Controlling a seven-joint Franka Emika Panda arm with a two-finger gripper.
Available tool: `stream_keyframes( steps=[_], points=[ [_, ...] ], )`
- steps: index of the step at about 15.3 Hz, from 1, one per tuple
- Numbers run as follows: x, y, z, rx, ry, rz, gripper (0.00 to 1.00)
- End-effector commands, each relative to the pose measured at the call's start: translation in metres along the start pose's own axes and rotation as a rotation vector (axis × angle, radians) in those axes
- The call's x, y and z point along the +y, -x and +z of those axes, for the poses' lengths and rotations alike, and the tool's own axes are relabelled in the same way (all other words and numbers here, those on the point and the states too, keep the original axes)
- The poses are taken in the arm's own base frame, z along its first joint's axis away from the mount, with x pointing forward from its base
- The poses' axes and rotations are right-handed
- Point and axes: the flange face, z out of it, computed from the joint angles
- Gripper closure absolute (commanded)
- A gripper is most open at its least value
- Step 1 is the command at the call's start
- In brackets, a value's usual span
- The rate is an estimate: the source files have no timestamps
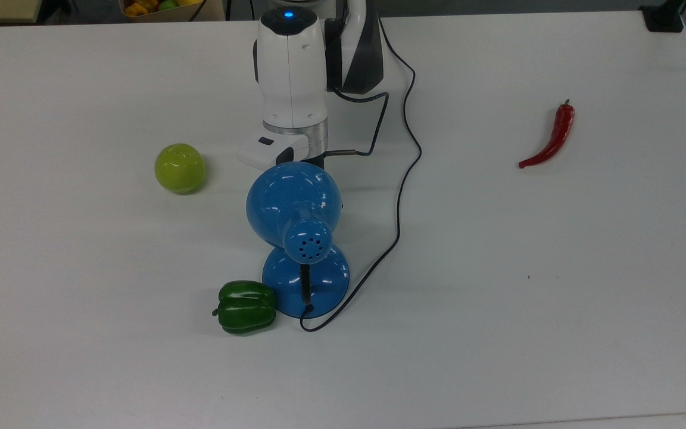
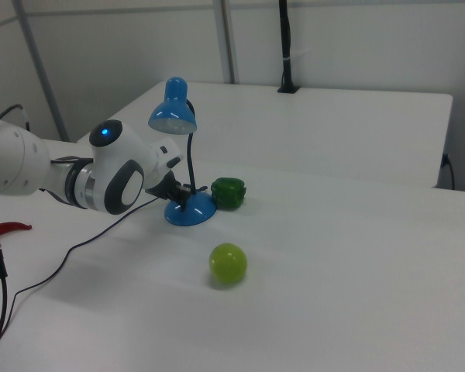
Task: Turn on desk lamp
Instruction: 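Press down on the lamp base switch with the gripper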
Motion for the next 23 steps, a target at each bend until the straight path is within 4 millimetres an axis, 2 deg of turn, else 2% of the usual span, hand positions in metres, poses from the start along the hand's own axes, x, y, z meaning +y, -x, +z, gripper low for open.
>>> stream_keyframes(
  steps=[1, 10, 18, 23],
  points=[
    [-0.005, 0.005, 0.002, -0.006, -0.002, 0.013, 1.00],
    [-0.006, 0.010, 0.008, -0.018, -0.003, 0.009, 1.00],
    [-0.005, 0.022, 0.020, -0.044, -0.001, 0.010, 1.00],
    [-0.004, 0.021, 0.019, -0.037, 0.000, 0.013, 1.00]
  ],
)
